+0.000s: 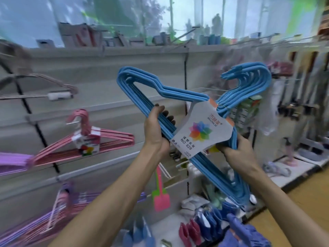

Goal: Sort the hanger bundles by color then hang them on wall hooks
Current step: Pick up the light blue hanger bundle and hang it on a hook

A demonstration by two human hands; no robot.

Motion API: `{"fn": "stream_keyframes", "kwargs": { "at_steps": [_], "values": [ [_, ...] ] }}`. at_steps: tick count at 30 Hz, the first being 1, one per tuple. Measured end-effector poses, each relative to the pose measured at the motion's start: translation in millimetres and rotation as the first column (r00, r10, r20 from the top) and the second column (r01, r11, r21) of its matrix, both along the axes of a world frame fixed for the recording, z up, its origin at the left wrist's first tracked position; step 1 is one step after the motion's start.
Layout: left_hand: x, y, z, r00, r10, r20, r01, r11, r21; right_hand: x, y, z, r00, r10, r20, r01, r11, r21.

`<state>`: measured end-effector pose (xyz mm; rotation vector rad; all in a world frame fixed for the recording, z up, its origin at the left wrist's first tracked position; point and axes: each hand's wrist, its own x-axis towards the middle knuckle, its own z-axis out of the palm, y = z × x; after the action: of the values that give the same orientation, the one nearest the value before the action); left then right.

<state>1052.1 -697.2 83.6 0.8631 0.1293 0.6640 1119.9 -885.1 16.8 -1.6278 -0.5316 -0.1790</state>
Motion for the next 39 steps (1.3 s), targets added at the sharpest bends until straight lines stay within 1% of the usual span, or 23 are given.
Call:
{"fn": "stream_keyframes", "kwargs": {
  "at_steps": [4,8,16,21,26,33,36,39],
  "values": [
    [-44,38,0,0.99,0.139,0.028,-0.139,0.99,0.007,-15,46,0,0.988,0.151,0.008,-0.151,0.988,-0.024],
    [-95,78,0,0.957,0.287,0.029,-0.288,0.958,0.0,-43,99,5,0.956,0.292,0.033,-0.29,0.955,-0.056],
    [-217,148,10,0.859,0.508,0.065,-0.507,0.862,-0.029,-129,205,22,0.833,0.551,0.044,-0.55,0.835,-0.031],
    [-307,195,16,0.765,0.64,0.068,-0.64,0.768,-0.021,-207,271,30,0.759,0.649,0.056,-0.648,0.761,-0.031],
    [-400,242,18,0.723,0.685,0.088,-0.689,0.725,0.02,-289,338,32,0.677,0.735,0.047,-0.734,0.678,-0.032],
    [-526,308,15,0.593,0.797,0.11,-0.798,0.6,-0.046,-402,425,28,0.574,0.817,0.062,-0.816,0.576,-0.046],
    [-570,331,11,0.555,0.824,0.116,-0.825,0.563,-0.046,-444,455,27,0.512,0.858,0.043,-0.857,0.514,-0.043],
    [-607,349,6,0.52,0.848,0.103,-0.849,0.527,-0.051,-479,481,26,0.483,0.875,0.042,-0.872,0.484,-0.065]
  ]
}}
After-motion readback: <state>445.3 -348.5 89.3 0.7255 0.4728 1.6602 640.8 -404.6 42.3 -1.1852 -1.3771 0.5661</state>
